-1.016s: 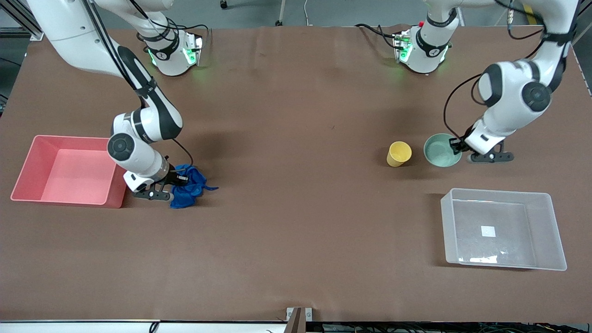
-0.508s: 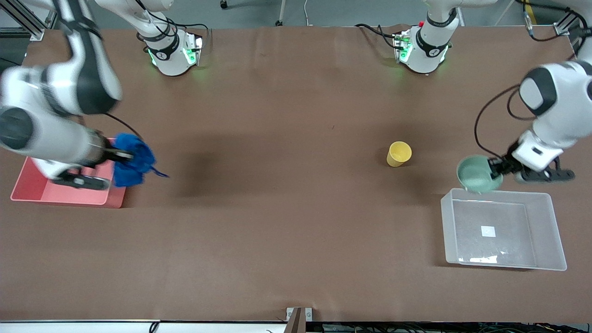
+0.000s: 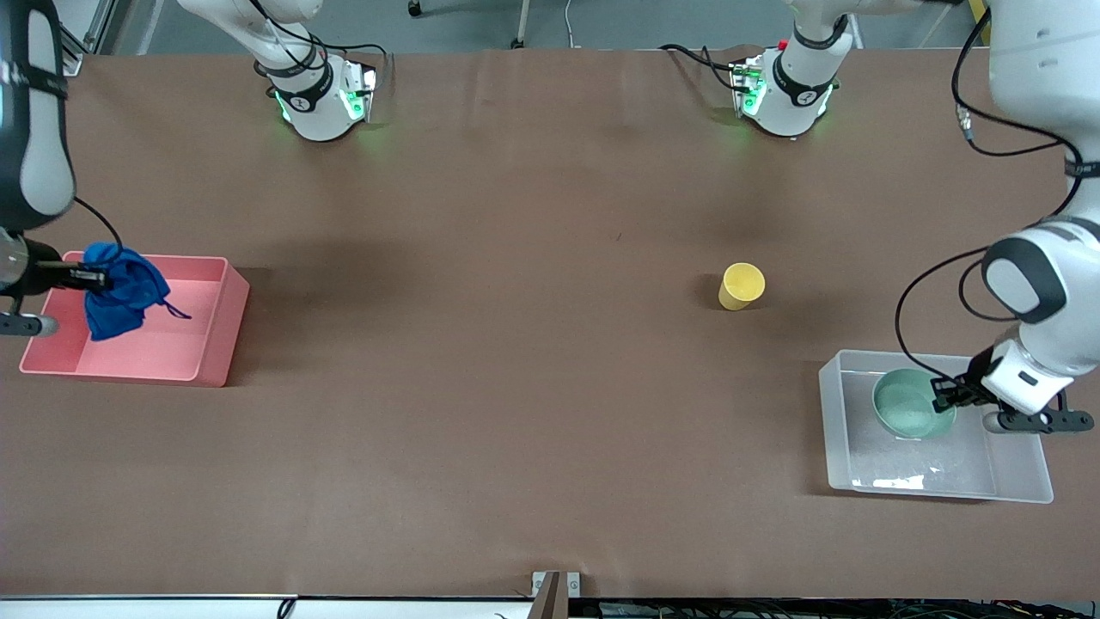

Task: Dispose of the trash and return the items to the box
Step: 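Drop the cloth in the bin while the left gripper places the bowl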

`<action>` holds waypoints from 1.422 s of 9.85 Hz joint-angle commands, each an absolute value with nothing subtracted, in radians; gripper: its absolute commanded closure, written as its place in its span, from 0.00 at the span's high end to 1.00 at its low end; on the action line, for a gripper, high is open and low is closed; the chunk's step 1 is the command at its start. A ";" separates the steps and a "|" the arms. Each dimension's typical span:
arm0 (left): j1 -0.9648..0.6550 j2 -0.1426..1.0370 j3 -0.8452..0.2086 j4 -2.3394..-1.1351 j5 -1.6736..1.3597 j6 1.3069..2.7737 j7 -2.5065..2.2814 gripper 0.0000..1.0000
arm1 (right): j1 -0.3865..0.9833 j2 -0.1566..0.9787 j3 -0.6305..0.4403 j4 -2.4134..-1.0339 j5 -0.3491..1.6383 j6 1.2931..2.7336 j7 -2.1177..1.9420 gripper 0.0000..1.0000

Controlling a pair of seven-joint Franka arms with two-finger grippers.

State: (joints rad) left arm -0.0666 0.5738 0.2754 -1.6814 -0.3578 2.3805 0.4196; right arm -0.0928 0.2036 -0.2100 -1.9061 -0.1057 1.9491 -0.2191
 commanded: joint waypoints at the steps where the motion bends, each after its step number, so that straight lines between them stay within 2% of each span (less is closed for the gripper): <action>1: -0.067 0.693 0.290 -1.641 -0.437 2.362 0.514 0.00 | -0.086 0.279 -0.212 -1.976 -0.115 2.064 -0.227 0.03; 3: -0.067 0.729 0.290 -1.649 -0.436 2.370 0.518 0.01 | -0.107 0.313 -0.215 -2.076 -0.114 2.226 -0.250 0.05; 4: -0.067 0.741 0.290 -1.649 -0.437 2.382 0.518 0.06 | -0.115 0.331 -0.216 -2.112 -0.114 2.323 -0.276 0.07; 5: -0.071 0.741 0.290 -1.644 -0.439 2.387 0.512 0.31 | -0.124 0.357 -0.225 -2.114 -0.110 2.351 -0.306 0.09; 6: -0.071 0.730 0.291 -1.640 -0.430 2.387 0.518 0.75 | -0.123 0.362 -0.229 -2.114 -0.110 2.352 -0.310 0.23; 7: -0.069 0.706 0.291 -1.638 -0.426 2.385 0.518 0.99 | -0.123 0.377 -0.229 -2.112 -0.109 2.352 -0.319 0.78; 8: -0.071 0.656 0.291 -1.640 -0.423 2.378 0.514 1.00 | -0.118 0.376 -0.229 -2.111 -0.109 2.347 -0.330 1.00; 10: -0.080 0.519 0.282 -1.689 -0.309 2.343 0.500 1.00 | -0.109 0.297 -0.227 -2.097 -0.098 2.288 -0.316 1.00; 12: -0.078 0.337 0.238 -1.819 -0.273 2.280 0.444 1.00 | -0.094 0.163 -0.219 -1.990 -0.051 2.078 -0.185 1.00; 14: -0.074 0.141 0.152 -1.972 -0.125 2.235 0.277 1.00 | -0.064 0.079 -0.181 -1.880 -0.038 1.926 -0.050 1.00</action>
State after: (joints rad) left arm -0.0737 0.2783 0.2035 -1.8017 -0.2125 2.2352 0.3620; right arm -0.0773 0.1444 -0.2131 -1.9086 -0.0479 1.9966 -0.1324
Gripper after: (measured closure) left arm 0.000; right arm 0.000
